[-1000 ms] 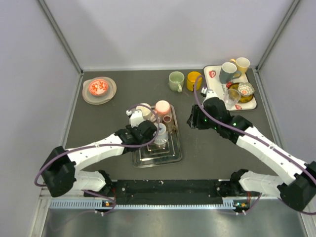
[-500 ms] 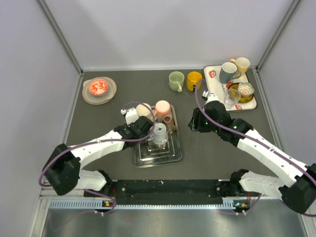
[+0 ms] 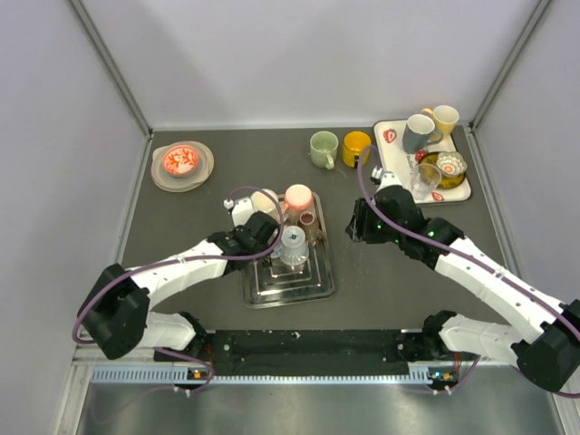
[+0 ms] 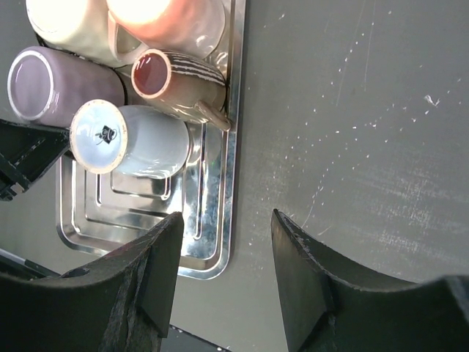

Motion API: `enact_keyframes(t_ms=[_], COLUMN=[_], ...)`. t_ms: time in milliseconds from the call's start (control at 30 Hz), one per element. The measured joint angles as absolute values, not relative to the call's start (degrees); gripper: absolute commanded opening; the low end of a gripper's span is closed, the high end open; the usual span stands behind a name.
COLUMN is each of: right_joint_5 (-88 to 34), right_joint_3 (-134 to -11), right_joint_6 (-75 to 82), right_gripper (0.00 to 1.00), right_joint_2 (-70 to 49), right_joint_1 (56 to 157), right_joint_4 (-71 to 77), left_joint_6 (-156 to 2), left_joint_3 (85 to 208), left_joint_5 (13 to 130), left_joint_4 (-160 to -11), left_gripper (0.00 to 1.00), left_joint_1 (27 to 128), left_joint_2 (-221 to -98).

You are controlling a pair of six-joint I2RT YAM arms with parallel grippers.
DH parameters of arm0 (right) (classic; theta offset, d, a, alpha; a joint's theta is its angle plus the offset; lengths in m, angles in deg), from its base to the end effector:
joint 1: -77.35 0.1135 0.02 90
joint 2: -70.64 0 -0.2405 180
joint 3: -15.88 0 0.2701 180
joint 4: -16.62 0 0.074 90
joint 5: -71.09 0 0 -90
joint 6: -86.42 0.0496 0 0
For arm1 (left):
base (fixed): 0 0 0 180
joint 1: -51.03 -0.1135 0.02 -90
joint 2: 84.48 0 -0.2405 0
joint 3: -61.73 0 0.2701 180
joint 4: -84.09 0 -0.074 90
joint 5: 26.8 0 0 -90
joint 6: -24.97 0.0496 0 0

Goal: Turn the mug right side up

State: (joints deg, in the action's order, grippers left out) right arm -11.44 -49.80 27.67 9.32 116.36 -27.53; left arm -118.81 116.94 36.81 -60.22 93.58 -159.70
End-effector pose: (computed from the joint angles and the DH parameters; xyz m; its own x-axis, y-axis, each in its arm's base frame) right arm 0.2127 0.1640 0.2662 -0.7086 0.0879 -0.7001 -0.2092 0.9214 0.3275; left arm 0.2206 -0.1725 0.1558 -0.6994 -0.3389 -0.6292 -0.2421 0.9407 -0.2377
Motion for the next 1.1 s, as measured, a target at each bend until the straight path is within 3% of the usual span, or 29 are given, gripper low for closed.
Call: enact_keyframes(t_ms=[67, 133, 500, 1100], right_joint_5=[-11.4, -11.4, -11.6, -17.8], right_joint_3=[-49.5, -49.0, -48.2, -45.4], right_joint_6=[27.8, 27.9, 28.2, 30.0], right_gripper=[0.52, 0.52, 0.51, 0.5], right_joint_2=[9.3, 9.3, 9.5, 14.2], right_joint_1=[116.4, 116.4, 116.4, 116.4], right_joint_4=[-27.4, -27.5, -27.5, -24.6], left_joint_6=[-118.2, -117.9, -112.6, -109.6], left_joint_3=[116.8, 116.7, 116.1, 114.5], left_joint_5=[37.4, 37.8, 41.6, 49.6], left_joint_4=[-60.9, -61.3, -58.1, -45.8], left_gripper=[0.12, 0.0, 0.0, 0.0], left_joint_1=[93.4, 93.2, 92.4, 93.5], left_joint_2=[-159.7, -159.7, -155.8, -129.2])
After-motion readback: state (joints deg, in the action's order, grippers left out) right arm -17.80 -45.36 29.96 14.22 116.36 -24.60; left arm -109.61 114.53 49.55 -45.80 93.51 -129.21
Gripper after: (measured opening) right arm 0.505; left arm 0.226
